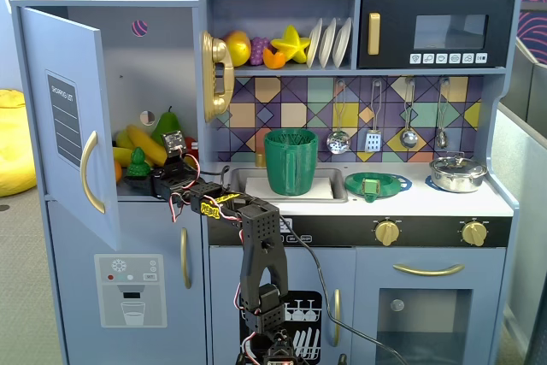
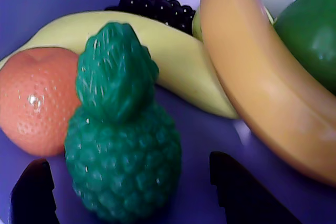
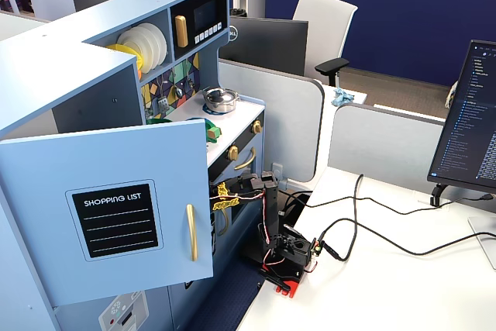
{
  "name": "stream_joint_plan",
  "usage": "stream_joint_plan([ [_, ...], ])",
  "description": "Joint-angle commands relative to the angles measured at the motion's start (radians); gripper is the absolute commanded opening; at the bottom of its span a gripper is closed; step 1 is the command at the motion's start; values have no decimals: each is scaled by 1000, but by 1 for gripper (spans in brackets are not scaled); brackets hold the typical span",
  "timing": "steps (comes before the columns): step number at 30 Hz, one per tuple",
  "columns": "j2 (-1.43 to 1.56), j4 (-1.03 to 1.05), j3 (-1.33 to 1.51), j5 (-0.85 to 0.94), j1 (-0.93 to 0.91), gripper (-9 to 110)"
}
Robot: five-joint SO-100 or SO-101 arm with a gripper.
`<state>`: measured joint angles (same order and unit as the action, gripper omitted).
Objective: Pick up the green pineapple from the left cabinet and place it in the green recipient
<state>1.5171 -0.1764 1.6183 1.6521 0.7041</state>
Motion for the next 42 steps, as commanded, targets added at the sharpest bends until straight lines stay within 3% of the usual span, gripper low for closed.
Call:
stream_joint_plan([
  [1,-12,-9,-107,-6,18,31],
  [15,-181,28,-324,-26,17,29],
  [20,-216,64,-374,-15,21,2],
  [26,-209,170,-405,44,20,0],
  [31,-81,233,-359,155,21,0],
  [42,414,281,57,330,98,0],
])
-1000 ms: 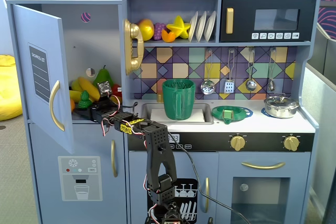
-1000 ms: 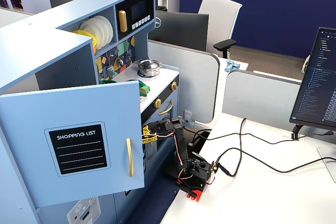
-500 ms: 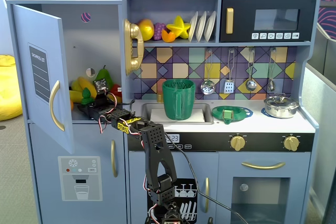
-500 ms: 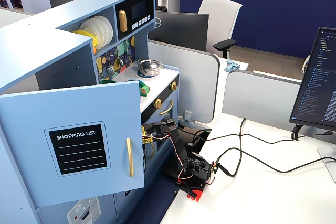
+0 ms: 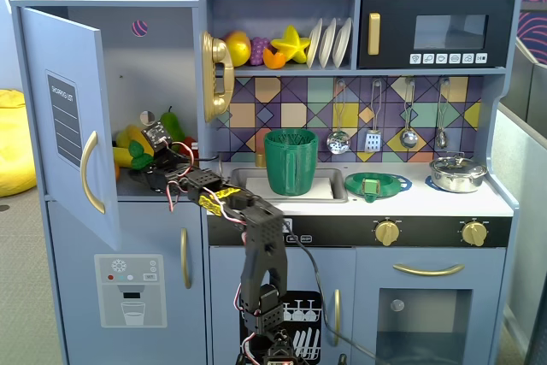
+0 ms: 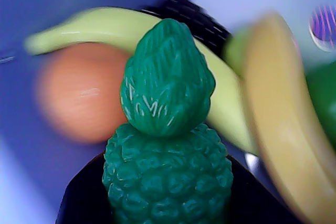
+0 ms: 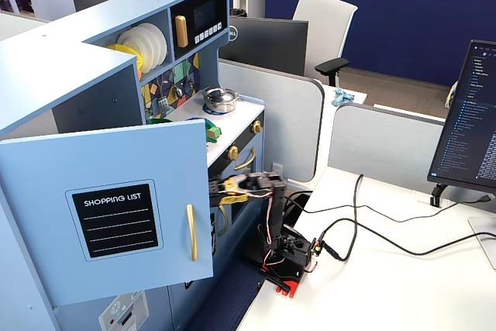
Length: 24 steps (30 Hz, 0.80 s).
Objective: Pick up the green pineapple from the left cabinet and place it in the green recipient
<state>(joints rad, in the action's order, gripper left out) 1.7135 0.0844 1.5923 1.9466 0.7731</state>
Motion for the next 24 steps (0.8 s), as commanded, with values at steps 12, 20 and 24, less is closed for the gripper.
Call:
stream_joint_plan([
  [12,692,272,273,84,54,0],
  [20,900,469,287,72,-104,0],
  [24,933,563,222,20,-230,0],
])
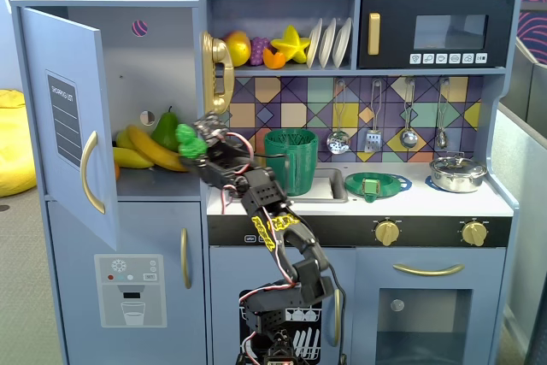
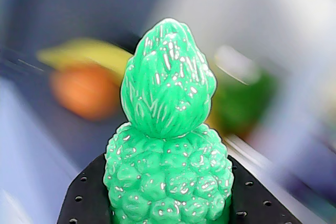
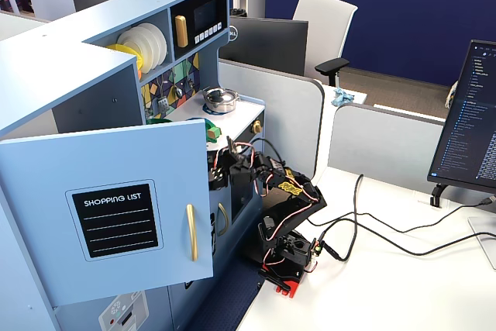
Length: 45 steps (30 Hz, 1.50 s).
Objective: Pick up the green pineapple from the left cabinet and place it in the green recipient
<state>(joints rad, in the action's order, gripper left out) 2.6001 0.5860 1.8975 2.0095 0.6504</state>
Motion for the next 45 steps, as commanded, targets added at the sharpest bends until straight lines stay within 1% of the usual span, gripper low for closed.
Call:
stream_joint_plan([
  [1,46,74,-100,-63,-143,0],
  [6,-28,101,-196,-198,-333,0],
  [10,-179,57,-319,-299,-480,0],
  [12,-268,34,-385,-314,-537,0],
  [16,-413,-81,-442,-350,-620,0],
  [22,-581,-232,-466,-345,-669,0],
  [38,-940,-276,-735,-333,-699,1],
  [40,-946,-275,-735,-342,-706,5],
  [41,-948,-275,-733,-364,-712,11],
  [43,-942,-261,-732,-416,-727,30],
  [44,-940,-256,-729,-426,-730,35],
  [45,-937,-253,-724,-431,-732,37],
])
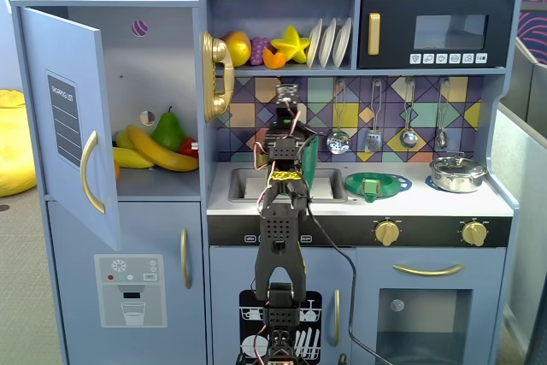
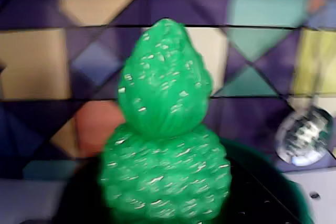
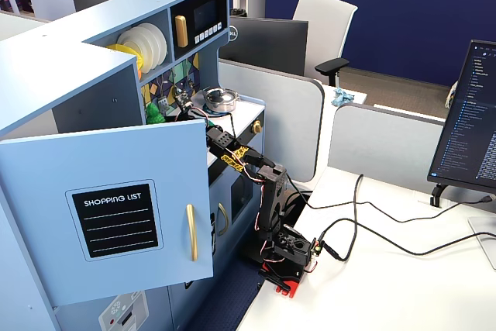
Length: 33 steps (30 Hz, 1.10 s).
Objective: Pick up the green pineapple from the left cabinet and place it in the green recipient
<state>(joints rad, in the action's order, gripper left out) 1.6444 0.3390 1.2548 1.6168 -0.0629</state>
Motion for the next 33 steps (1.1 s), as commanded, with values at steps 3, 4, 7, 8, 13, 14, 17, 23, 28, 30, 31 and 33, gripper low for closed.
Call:
stream_joint_plan([
  [3,23,-2,-71,-32,-28,37],
  [4,25,-2,-71,-37,-28,37],
  [7,34,-2,-63,-43,-29,37],
  [8,43,-2,-60,-44,-29,36],
  [13,284,3,184,-37,-2,36],
  [14,357,6,265,-31,5,36],
  [17,555,63,486,-3,18,37],
  [23,857,170,798,-14,35,36],
  [28,1049,333,986,-40,44,36],
  [30,1112,431,1049,-71,43,36],
  [31,1141,479,1083,-83,40,36],
  [33,1197,565,1158,-94,34,35],
])
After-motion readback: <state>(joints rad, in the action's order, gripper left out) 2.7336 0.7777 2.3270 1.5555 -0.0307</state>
